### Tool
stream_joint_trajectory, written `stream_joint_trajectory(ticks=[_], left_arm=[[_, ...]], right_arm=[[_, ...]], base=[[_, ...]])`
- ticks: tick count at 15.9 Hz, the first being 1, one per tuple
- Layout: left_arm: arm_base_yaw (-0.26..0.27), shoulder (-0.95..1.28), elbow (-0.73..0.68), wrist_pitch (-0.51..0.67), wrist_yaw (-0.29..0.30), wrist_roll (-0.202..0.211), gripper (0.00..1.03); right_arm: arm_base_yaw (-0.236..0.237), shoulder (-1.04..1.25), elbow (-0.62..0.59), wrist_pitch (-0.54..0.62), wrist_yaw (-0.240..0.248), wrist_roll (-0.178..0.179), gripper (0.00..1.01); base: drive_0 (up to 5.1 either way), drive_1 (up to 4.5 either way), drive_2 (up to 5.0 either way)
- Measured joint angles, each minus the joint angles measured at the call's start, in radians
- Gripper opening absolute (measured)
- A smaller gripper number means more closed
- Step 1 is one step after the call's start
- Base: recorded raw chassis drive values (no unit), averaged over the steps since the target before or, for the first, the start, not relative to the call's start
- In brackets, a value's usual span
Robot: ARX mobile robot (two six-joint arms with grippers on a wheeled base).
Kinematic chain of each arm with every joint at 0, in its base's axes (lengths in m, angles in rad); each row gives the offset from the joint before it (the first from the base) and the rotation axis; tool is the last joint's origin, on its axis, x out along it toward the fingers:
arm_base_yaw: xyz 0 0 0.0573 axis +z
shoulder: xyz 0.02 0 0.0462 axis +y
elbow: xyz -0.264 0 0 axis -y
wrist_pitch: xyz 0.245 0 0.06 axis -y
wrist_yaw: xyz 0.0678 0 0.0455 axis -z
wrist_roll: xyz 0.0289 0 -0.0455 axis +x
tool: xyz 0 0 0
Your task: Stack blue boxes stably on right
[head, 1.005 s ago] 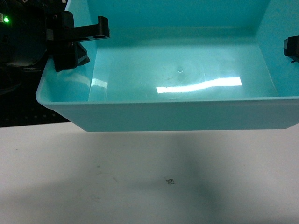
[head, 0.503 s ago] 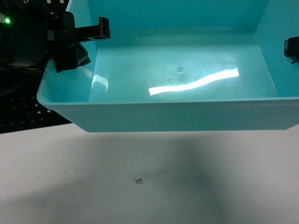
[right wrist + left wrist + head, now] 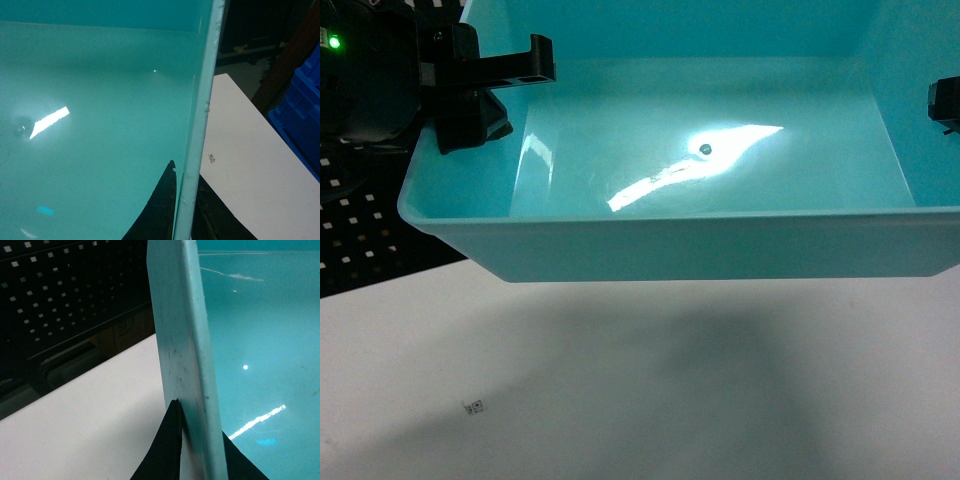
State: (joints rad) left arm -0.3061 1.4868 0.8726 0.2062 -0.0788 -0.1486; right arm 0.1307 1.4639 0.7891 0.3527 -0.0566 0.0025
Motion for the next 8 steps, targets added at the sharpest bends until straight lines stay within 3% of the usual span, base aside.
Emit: stream_joint_trajectory(ticks=[8], left_arm=[[0.0, 0.0, 0.0, 0.0, 0.0, 0.0, 0.05]], right_arm=[[0.0, 0.0, 0.0, 0.0, 0.0, 0.0, 0.07]], base=[[-1.5, -1.52, -1.5]])
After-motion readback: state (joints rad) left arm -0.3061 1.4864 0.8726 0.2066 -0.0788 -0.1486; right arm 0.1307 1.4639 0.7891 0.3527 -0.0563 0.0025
